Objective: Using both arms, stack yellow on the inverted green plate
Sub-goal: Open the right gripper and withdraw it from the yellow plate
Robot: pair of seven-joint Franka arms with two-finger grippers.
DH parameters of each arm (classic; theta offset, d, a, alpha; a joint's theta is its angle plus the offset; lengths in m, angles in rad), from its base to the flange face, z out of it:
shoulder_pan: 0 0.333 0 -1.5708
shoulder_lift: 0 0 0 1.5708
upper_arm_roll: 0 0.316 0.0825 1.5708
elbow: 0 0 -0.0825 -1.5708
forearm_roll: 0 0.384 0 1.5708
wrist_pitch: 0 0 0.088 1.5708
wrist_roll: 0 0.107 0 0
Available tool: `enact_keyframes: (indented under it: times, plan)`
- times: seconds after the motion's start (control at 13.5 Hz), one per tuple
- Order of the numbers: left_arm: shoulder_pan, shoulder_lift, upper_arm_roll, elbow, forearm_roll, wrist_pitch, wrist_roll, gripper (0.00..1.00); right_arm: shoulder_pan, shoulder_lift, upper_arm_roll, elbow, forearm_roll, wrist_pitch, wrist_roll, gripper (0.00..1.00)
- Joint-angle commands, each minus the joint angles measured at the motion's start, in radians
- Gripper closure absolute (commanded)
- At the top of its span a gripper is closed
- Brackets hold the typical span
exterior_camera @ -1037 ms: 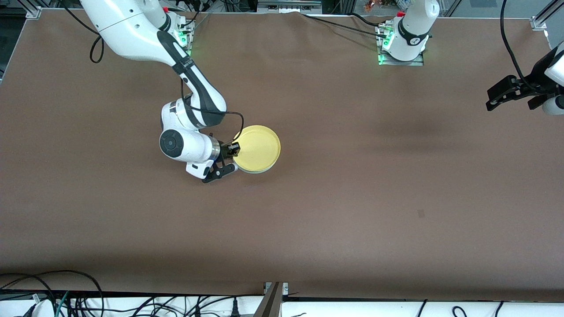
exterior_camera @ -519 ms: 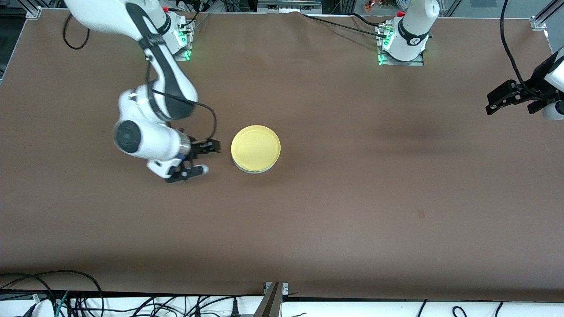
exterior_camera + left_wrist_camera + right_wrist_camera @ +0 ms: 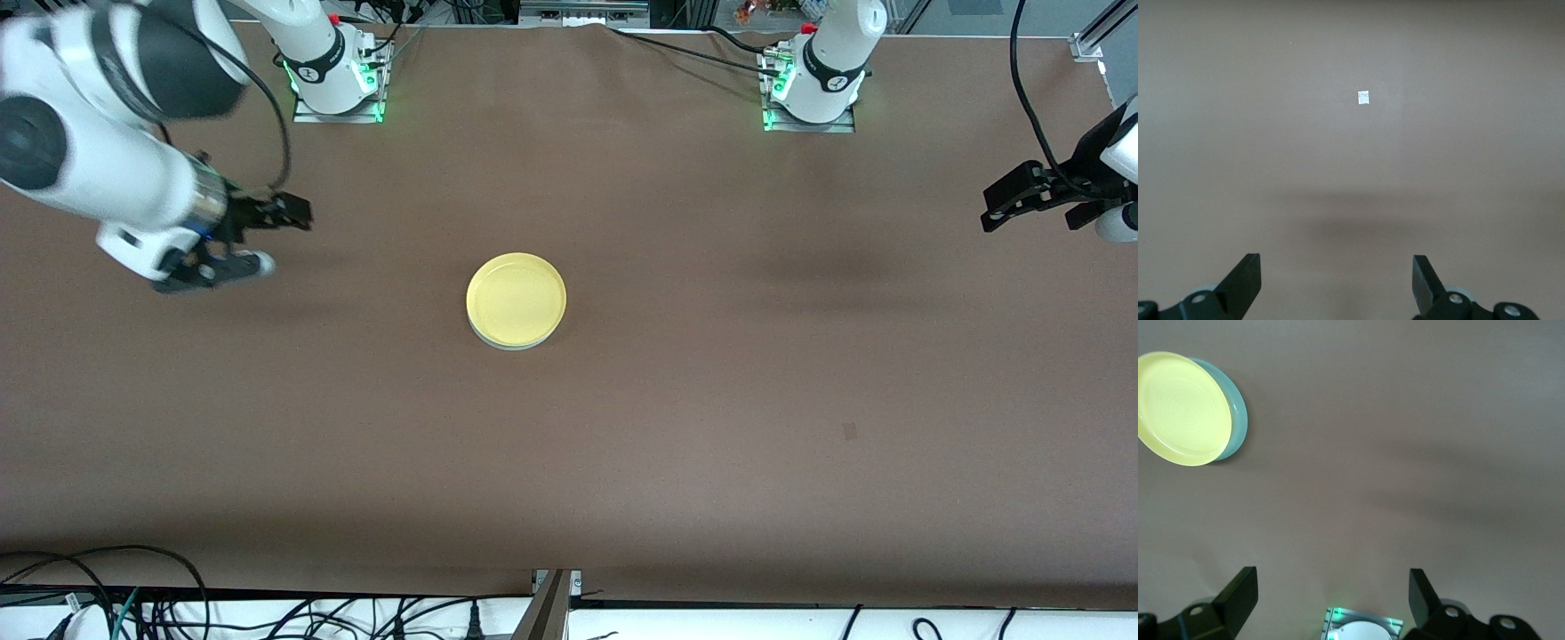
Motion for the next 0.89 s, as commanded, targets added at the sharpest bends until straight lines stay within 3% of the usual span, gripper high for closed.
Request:
enact_keyframes:
  times: [0.0,0.22,0.37,0.81]
  plan:
    - [-0.003,0.015,-0.002,0.033,0.011,-0.017,0.000,0.00,-0.195,-0.051,0.074,0.037,-0.003,-0.005,-0.008,0.00]
    - [-0.003,0.015,-0.002,0.035,0.010,-0.017,0.000,0.00,-0.294,-0.138,0.088,0.028,-0.023,0.058,0.004,0.00]
    - [-0.003,0.015,-0.002,0.033,0.010,-0.017,0.000,0.00,-0.306,-0.203,0.100,-0.072,-0.055,0.017,0.109,0.00]
    - [-0.004,0.017,-0.002,0.035,0.008,-0.017,0.000,0.00,-0.306,-0.205,0.099,-0.110,-0.064,0.117,0.145,0.00]
